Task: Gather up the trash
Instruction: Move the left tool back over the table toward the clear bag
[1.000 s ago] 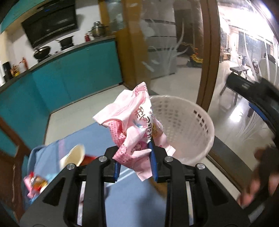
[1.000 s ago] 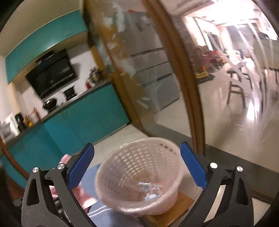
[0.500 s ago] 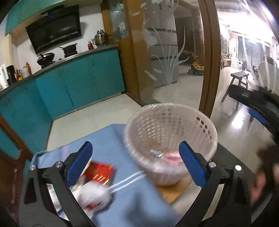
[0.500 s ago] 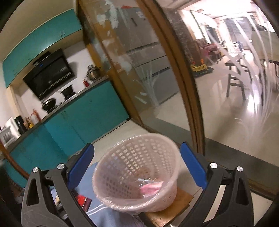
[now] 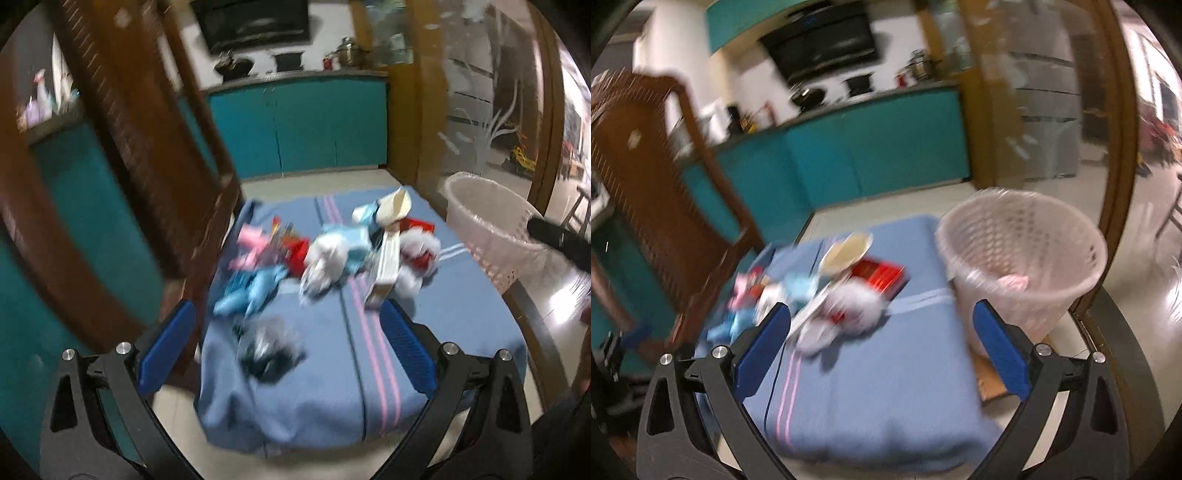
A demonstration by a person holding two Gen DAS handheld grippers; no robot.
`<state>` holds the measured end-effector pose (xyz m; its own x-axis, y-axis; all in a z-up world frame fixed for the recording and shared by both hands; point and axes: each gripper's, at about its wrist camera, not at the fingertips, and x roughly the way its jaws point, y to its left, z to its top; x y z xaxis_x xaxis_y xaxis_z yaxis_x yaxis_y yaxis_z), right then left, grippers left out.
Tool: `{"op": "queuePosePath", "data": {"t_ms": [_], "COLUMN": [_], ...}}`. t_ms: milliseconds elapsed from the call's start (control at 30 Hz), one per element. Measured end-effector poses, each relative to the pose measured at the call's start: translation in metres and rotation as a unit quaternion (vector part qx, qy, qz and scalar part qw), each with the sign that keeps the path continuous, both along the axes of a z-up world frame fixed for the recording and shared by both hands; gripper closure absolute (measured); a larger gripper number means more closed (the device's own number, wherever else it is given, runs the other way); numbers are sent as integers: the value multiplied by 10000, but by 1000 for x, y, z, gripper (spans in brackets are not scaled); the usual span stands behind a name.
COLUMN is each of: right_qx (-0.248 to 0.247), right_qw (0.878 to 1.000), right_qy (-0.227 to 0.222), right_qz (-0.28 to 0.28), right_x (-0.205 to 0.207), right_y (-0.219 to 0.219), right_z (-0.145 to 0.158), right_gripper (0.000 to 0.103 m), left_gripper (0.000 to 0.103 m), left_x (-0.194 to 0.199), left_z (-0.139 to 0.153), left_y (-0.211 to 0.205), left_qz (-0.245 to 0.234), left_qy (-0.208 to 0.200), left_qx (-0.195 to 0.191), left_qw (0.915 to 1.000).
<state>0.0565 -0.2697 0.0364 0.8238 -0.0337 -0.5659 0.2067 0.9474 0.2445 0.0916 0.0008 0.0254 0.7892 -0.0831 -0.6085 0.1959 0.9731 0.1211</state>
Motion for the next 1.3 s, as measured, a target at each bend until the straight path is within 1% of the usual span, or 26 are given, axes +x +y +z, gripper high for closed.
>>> {"op": "queuePosePath", "data": {"t_ms": [33, 67, 167, 200, 233, 300, 400, 767, 1133, 1300], "right_qx": [-1, -10, -78, -93, -97, -99, -140, -177, -126, -125], "right_qw": [9999, 9999, 9997, 9997, 9997, 9997, 9997, 9993, 9996, 9995], "right_qy": [74, 113, 139, 143, 129, 120, 109, 112, 83, 62], "right_qz": [85, 128, 176, 181, 177, 162, 191, 294, 256, 280], "right_x": [-2, -2, -2, 0, 1, 1, 2, 4, 2, 1], "right_y": [8, 14, 27, 29, 31, 31, 32, 34, 28, 29], "right_z": [-4, -7, -8, -8, -8, -8, -8, -8, -8, -7], "right_gripper": [6, 6, 6, 6, 6, 6, 6, 6, 6, 6], "left_gripper": [3, 3, 3, 3, 3, 3, 3, 3, 3, 3], "left_x": [0, 1, 4, 1, 0, -4, -4, 4, 6, 10], "left_z": [-5, -9, -16, -16, -14, -10, -5, -15, -21, -28], "left_y": [-4, 1, -9, -21, -26, -33, -36, -24, -33, -32], "left_qz": [51, 85, 16, -1, -29, -59, -97, 46, 62, 149], "left_qy": [98, 195, 417, 406, 389, 312, 316, 507, 601, 678], "left_qx": [-116, -216, -246, -228, -209, -212, -218, -423, -307, -201], "left_qw": [9999, 9995, 9988, 9989, 9990, 9993, 9992, 9978, 9977, 9974]}}
